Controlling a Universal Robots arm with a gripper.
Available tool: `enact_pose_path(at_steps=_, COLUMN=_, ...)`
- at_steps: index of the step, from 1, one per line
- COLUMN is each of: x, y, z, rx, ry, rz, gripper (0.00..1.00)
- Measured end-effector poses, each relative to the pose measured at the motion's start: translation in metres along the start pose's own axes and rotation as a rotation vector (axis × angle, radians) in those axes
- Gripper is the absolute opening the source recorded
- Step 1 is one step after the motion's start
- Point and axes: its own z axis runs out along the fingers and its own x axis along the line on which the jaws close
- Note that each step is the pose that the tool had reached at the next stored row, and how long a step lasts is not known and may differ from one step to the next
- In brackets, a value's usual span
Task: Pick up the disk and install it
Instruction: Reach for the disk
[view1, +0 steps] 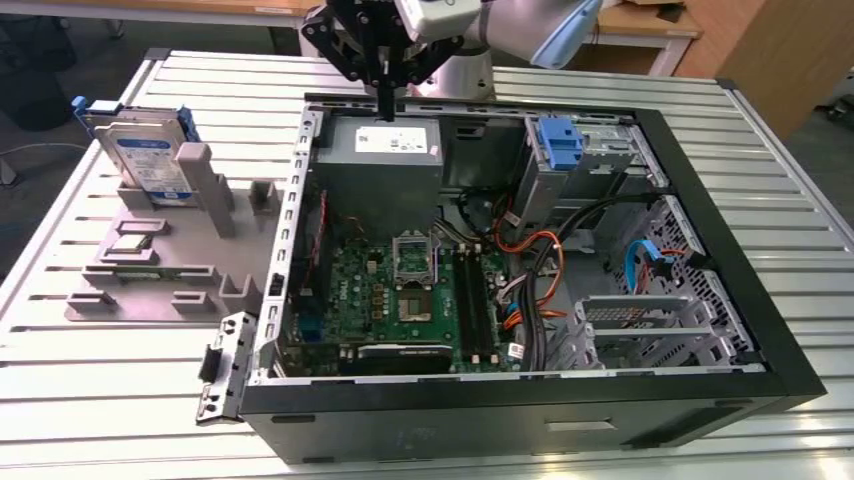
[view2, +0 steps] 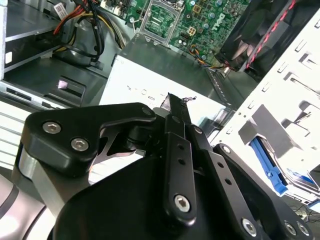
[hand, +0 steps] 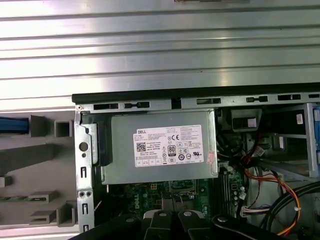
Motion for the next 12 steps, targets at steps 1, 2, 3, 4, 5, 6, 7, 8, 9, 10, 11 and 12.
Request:
enact_pose_path(at_steps=1, x=0.0018, y=-0.0001, z=0.0000, rx=-0.0001, ry=-0.0007, rz=0.000, gripper=0.10)
enact_pose_path(at_steps=2, x=0.0037, y=-0.0003, z=0.0000, rx=-0.0002, ry=-0.0015, rz=0.000, gripper=0.10)
enact_pose_path(at_steps=3, x=0.0055, y=-0.0004, z=0.0000, rx=-0.0002, ry=-0.0022, rz=0.000, gripper=0.10)
enact_pose_path(at_steps=4, x=0.0070, y=-0.0005, z=0.0000, rx=-0.0003, ry=-0.0027, rz=0.000, gripper=0.10)
enact_pose_path(at_steps=5, x=0.0078, y=-0.0006, z=0.0000, rx=-0.0004, ry=-0.0029, rz=0.000, gripper=0.10)
enact_pose_path(at_steps=6, x=0.0079, y=-0.0005, z=0.0001, rx=-0.0004, ry=-0.0030, rz=0.000, gripper=0.10)
enact_pose_path(at_steps=7, x=0.0079, y=-0.0005, z=0.0000, rx=-0.0003, ry=-0.0030, rz=0.000, gripper=0.10)
enact_pose_path(at_steps=8, x=0.0079, y=-0.0006, z=0.0000, rx=-0.0002, ry=-0.0029, rz=0.000, gripper=0.10)
enact_pose_path(at_steps=9, x=0.0081, y=-0.0006, z=0.0000, rx=-0.0003, ry=-0.0029, rz=0.000, gripper=0.10)
enact_pose_path(at_steps=10, x=0.0081, y=-0.0006, z=0.0000, rx=-0.0003, ry=-0.0029, rz=0.000, gripper=0.10)
enact_pose_path(at_steps=11, x=0.0082, y=-0.0006, z=0.0000, rx=-0.0003, ry=-0.0029, rz=0.000, gripper=0.10)
enact_pose_path(at_steps=12, x=0.0083, y=-0.0006, z=0.0000, rx=-0.0003, ry=-0.0029, rz=0.000, gripper=0.10)
